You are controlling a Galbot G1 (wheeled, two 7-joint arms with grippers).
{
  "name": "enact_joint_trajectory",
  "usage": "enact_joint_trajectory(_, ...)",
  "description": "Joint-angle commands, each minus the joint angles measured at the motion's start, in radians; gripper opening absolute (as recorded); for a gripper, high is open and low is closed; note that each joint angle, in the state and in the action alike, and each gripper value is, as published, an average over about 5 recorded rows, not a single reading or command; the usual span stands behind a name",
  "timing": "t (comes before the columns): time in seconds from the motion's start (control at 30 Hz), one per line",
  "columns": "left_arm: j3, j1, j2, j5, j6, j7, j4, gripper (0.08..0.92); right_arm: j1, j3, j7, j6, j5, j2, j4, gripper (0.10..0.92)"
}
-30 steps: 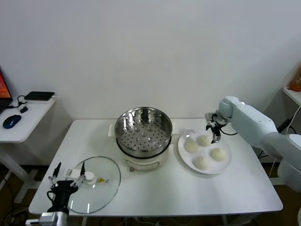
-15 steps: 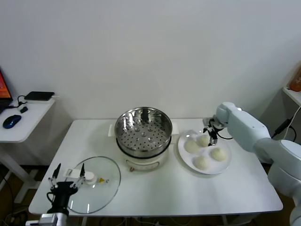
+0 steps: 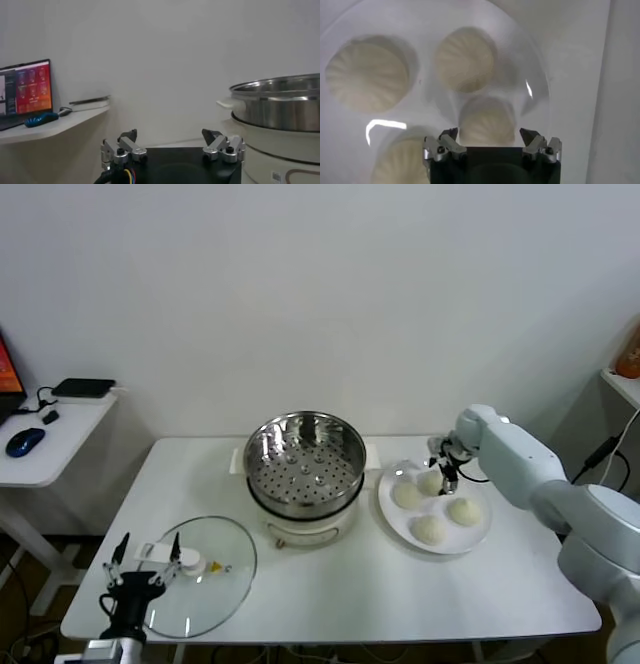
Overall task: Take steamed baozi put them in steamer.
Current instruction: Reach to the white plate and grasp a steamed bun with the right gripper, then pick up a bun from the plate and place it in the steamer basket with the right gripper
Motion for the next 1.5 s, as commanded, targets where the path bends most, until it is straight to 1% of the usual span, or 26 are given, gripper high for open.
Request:
enact_joint_trajectory(0.03, 0.0, 0.0, -0.001, 0.0, 0.0, 0.0, 0.001, 0.823, -0.004, 0.014, 0.003, 0.002, -0.012, 0.006, -0.009, 0.81)
enact_joint_trajectory(0.13, 0.0, 0.001, -0.002, 0.0, -0.001, 0.0, 0.001, 0.823, -0.005, 0.019, 0.0, 0.001, -0.016, 0.009, -0.013, 0.778)
enact_joint_trajectory(0.3, -0.002, 0.001, -0.001, -0.001, -0.002, 0.0, 0.003, 0.823, -0.005, 0.029, -0.009, 0.0, -0.026, 0.011, -0.017, 0.701)
enact_joint_trajectory(0.47, 0.0, 0.0, -0.003, 0.0, -0.003, 0.0, 0.005, 0.823, -0.007, 0.041, -0.013, -0.003, -0.031, 0.013, -0.02, 0.668)
enact_joint_trajectory(0.73, 0.001, 0.001, -0.005, 0.002, -0.005, -0.001, 0.007, 0.823, -0.007, 0.046, -0.017, -0.002, -0.028, 0.002, -0.002, 0.662)
enact_joint_trajectory(0.93, -0.004, 0.003, -0.006, 0.0, -0.007, -0.002, 0.007, 0.823, 0.013, 0.008, -0.022, 0.008, 0.011, -0.033, 0.065, 0.663)
enact_joint_trajectory(1.13, -0.009, 0.011, -0.009, -0.001, -0.01, -0.003, 0.006, 0.823, 0.056, -0.026, -0.034, 0.047, 0.017, -0.054, 0.12, 0.661)
enact_joint_trajectory(1.27, -0.011, 0.015, -0.013, -0.001, -0.012, -0.004, 0.005, 0.823, 0.095, -0.063, -0.04, 0.071, 0.024, -0.077, 0.179, 0.656)
enact_joint_trajectory(1.5, -0.011, 0.017, -0.02, 0.0, -0.014, -0.004, 0.0, 0.823, 0.223, -0.172, -0.05, 0.1, 0.096, -0.138, 0.351, 0.642)
